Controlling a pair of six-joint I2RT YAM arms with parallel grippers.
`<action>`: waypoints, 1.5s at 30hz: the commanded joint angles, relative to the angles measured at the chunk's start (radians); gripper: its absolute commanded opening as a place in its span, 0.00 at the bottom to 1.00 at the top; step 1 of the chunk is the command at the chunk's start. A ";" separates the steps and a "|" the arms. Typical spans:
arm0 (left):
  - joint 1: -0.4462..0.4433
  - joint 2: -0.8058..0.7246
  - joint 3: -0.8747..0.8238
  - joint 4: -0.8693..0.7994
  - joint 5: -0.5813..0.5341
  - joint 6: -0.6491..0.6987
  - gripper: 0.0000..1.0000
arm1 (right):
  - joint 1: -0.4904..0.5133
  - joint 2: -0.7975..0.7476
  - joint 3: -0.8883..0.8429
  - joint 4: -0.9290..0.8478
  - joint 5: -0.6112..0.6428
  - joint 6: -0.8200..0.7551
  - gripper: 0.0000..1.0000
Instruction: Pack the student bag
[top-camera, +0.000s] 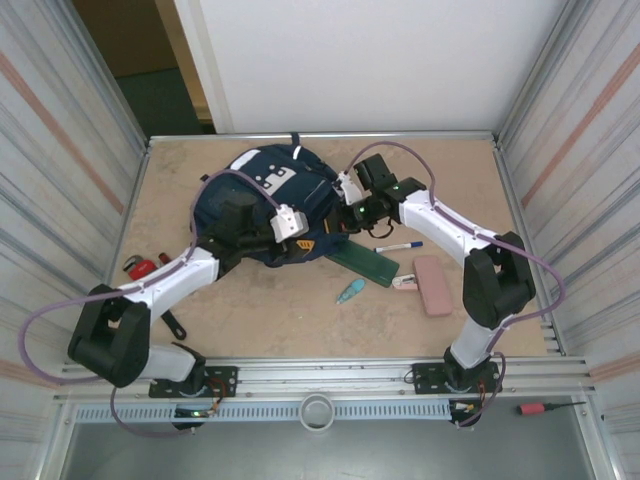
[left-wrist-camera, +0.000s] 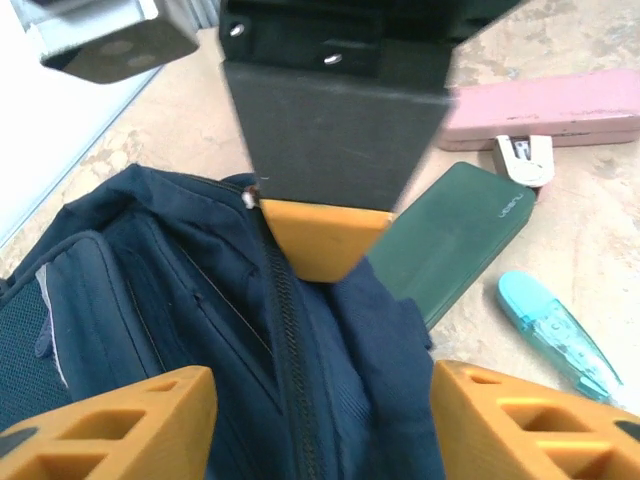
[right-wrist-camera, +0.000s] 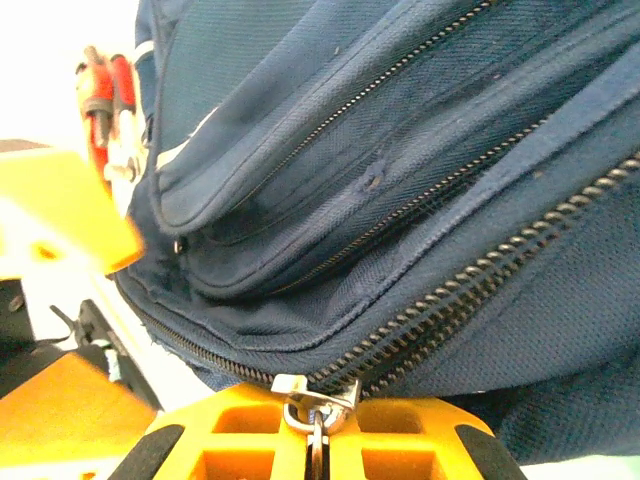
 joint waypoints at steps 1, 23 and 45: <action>0.002 0.045 0.050 -0.070 -0.028 0.025 0.47 | 0.024 -0.076 0.038 0.050 -0.068 0.026 0.00; 0.204 -0.152 -0.088 0.051 0.194 -0.154 0.47 | -0.073 -0.064 0.008 0.035 -0.032 -0.006 0.00; 0.093 0.007 0.174 -0.322 0.233 -0.030 0.00 | -0.022 -0.132 0.027 0.035 -0.086 0.015 0.00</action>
